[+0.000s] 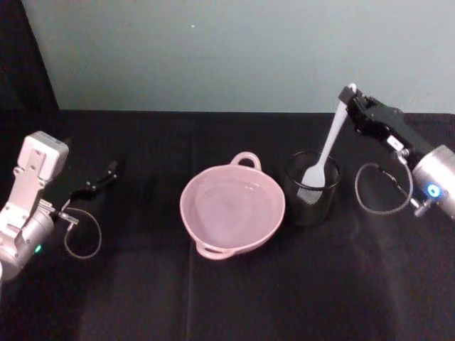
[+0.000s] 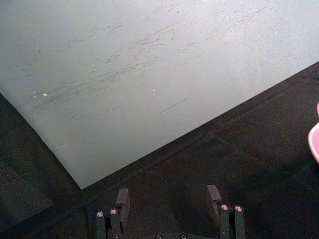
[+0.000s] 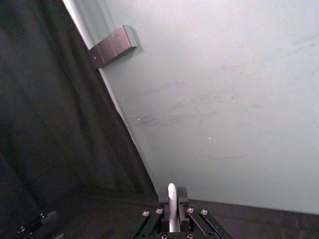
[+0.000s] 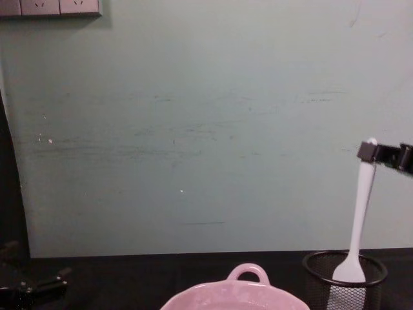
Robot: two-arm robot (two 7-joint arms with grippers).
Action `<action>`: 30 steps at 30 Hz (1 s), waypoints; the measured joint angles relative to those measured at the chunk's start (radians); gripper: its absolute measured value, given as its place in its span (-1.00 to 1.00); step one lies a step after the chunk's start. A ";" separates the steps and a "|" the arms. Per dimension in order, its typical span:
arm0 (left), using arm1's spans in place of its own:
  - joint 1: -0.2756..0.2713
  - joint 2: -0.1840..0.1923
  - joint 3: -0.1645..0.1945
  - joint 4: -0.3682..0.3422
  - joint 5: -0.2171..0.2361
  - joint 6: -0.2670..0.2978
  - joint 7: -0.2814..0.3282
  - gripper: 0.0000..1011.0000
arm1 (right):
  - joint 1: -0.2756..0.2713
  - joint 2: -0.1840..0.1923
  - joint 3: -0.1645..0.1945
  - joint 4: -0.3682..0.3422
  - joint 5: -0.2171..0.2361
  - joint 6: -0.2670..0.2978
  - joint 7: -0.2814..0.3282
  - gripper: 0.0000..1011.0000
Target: Use the one hand to pick up the spoon and stir the clear water in the bowl.
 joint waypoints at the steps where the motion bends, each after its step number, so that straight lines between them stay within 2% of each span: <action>1: 0.000 0.000 0.000 0.000 0.000 0.000 0.000 1.00 | 0.000 -0.002 0.001 0.009 0.007 -0.002 0.004 -0.78; 10: 0.000 0.000 0.000 0.000 0.000 0.000 0.000 1.00 | 0.000 -0.028 0.007 0.114 0.102 -0.021 0.054 -0.78; 20: 0.000 0.000 0.000 0.000 0.000 0.000 0.000 1.00 | 0.010 -0.050 0.015 0.199 0.198 -0.034 0.106 -0.78; 30: 0.000 0.000 0.000 0.000 0.000 0.000 0.000 1.00 | 0.014 -0.052 0.007 0.236 0.241 -0.045 0.120 -0.74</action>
